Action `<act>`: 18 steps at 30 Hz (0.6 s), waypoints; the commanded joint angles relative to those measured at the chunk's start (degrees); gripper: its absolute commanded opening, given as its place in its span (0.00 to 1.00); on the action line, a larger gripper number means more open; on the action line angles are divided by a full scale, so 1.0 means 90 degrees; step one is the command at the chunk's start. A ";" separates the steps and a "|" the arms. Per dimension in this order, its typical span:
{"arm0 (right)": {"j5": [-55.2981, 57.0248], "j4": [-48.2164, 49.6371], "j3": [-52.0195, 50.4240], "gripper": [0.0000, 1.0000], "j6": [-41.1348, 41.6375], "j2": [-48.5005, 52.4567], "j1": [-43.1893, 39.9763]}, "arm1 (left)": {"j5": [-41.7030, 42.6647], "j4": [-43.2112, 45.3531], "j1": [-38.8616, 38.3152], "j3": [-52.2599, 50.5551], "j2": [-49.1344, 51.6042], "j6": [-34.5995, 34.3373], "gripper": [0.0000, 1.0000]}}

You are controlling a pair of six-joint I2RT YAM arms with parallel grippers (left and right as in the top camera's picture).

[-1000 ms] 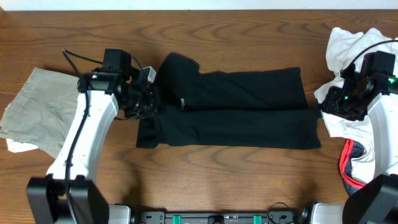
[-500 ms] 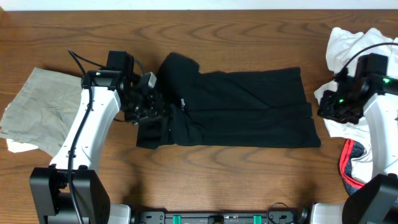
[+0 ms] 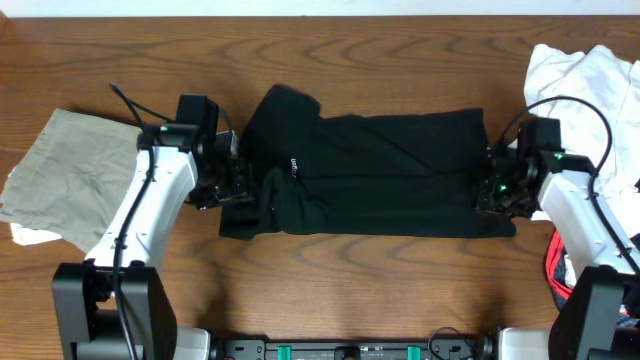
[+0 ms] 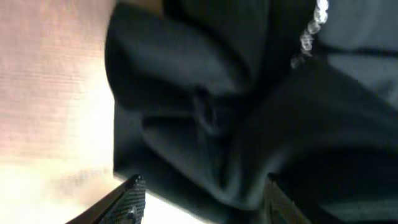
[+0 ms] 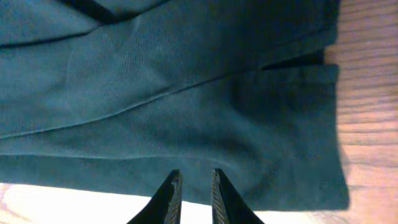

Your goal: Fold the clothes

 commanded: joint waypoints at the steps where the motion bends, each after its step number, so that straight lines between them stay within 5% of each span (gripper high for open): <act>1: -0.0070 0.0056 -0.0168 0.14 0.0107 -0.0005 0.0085 | -0.0231 0.0488 0.0000 -0.0410 0.0007 -0.0257 0.61; 5: -0.0068 0.0061 -0.0279 0.14 0.0104 -0.0005 0.0085 | -0.0636 0.0806 -0.0002 -0.0682 0.0032 -0.0852 0.60; 18: -0.0066 0.0041 -0.0291 0.14 0.0104 -0.0005 0.0085 | -0.0818 0.1362 -0.0002 -0.0736 0.0495 -0.0869 0.69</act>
